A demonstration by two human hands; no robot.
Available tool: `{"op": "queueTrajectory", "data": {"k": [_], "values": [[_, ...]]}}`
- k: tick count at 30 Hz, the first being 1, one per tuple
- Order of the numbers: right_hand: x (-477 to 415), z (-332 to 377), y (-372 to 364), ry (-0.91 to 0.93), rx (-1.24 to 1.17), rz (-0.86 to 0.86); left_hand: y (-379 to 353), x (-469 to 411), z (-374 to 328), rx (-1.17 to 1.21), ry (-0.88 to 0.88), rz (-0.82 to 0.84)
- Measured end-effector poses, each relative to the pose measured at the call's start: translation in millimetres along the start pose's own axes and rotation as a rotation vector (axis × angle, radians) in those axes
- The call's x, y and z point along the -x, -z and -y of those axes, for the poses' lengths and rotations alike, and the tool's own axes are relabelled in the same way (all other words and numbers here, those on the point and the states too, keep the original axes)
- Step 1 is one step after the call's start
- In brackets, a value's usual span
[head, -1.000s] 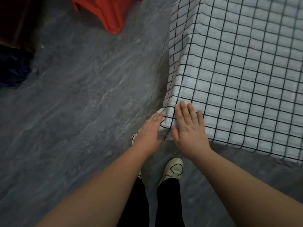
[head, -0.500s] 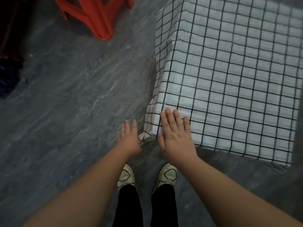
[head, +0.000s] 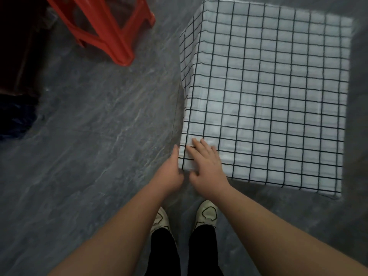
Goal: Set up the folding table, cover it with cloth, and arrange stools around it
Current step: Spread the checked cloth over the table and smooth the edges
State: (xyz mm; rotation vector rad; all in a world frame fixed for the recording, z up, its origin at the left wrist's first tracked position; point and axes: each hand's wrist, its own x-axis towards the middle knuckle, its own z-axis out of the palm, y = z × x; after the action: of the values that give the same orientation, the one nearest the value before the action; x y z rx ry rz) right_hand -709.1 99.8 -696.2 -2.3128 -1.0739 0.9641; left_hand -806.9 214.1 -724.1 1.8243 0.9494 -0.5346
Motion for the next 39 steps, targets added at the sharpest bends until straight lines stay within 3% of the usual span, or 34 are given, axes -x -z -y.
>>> {"op": "queueTrajectory", "data": {"k": [3, 6, 10, 13, 16, 19, 28, 32, 39], "values": [[2.1, 4.2, 24.0, -0.062, -0.257, -0.007, 10.7, 1.2, -13.1, -0.056, 0.08, 0.04], [10.0, 1.6, 47.9, -0.099, -0.321, -0.089, 19.7, 0.4, -26.9, -0.15, 0.064, -0.072], [21.7, -15.8, 87.1, -0.178, -0.204, -0.158, 25.2, 19.7, -83.4, -0.324, -0.066, -0.138], [37.6, -44.4, 108.6, -0.279, 0.047, -0.133, 13.7, 26.1, -116.1, -0.531, -0.244, -0.128], [55.0, -76.6, 122.2, -0.399, 0.251, -0.047, -6.4, 21.9, -139.0, -0.717, -0.289, -0.088], [65.0, -107.6, 129.0, -0.468, 0.306, -0.033, -23.3, 11.2, -156.0, -0.815, -0.295, -0.132], [79.8, -138.0, 133.2, -0.571, 0.236, 0.039, -37.5, -6.8, -147.8, -0.848, -0.163, -0.009], [71.0, -126.9, 146.9, -0.617, 0.225, 0.009, -24.3, -8.7, -164.4, -0.701, -0.137, 0.047], [19.5, -89.5, 187.8, -0.485, 0.18, -0.137, 37.5, -24.9, -200.4, -0.532, -0.232, -0.063]]}}
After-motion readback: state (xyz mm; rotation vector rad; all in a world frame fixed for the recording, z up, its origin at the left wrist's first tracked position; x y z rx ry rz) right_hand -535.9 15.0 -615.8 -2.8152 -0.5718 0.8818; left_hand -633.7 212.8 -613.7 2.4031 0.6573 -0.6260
